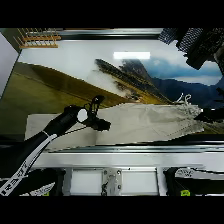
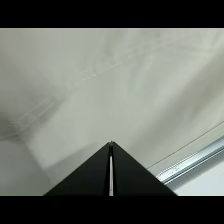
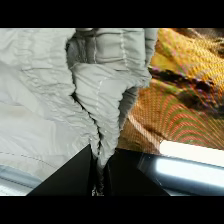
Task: Fold the clothes and pants, and hang the long-sleeved shirts on hangers.
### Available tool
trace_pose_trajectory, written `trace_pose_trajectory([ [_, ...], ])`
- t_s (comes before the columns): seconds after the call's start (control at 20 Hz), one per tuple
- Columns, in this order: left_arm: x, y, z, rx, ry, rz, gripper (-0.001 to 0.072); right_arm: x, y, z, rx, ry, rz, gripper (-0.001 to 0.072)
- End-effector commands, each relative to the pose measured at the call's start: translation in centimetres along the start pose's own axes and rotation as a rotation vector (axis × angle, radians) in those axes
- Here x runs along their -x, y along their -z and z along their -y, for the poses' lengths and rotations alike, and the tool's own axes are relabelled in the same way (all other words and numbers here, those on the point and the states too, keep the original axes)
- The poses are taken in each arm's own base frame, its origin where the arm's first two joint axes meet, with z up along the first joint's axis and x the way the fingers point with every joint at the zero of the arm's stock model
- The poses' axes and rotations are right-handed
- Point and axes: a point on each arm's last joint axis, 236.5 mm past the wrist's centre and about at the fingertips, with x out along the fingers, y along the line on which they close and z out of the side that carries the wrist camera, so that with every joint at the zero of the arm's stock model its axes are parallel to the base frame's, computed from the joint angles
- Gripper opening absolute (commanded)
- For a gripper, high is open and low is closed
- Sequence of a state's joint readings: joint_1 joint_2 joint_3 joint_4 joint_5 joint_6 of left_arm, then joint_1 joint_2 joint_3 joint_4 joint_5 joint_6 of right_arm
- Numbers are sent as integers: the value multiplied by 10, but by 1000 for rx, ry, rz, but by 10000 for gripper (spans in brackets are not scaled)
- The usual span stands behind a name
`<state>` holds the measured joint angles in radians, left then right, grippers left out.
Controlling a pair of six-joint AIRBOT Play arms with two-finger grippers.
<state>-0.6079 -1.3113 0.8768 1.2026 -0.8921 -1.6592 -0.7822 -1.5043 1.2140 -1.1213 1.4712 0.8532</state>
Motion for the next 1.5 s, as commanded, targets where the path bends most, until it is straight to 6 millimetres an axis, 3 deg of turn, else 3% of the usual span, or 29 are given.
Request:
trace_pose_trajectory([
  [0.0,-24,7,8,-6,4,-10,4,0,0,0,-1,-2,1,19],
  [0.25,-38,-7,12,-19,1,-23,3,0,0,-1,-1,-3,2,19],
  [0.5,-51,0,8,-22,-12,-84,4,0,-1,-1,-1,-3,2,19],
  [1.1,-52,2,1,-42,-37,-94,4,8,-3,-16,23,-40,23,19],
  [1.25,-52,2,1,-44,-39,-94,4,17,0,-25,49,-47,23,19],
  [1.45,-52,2,1,-44,-39,-96,4,36,-8,-70,126,-178,82,19],
])
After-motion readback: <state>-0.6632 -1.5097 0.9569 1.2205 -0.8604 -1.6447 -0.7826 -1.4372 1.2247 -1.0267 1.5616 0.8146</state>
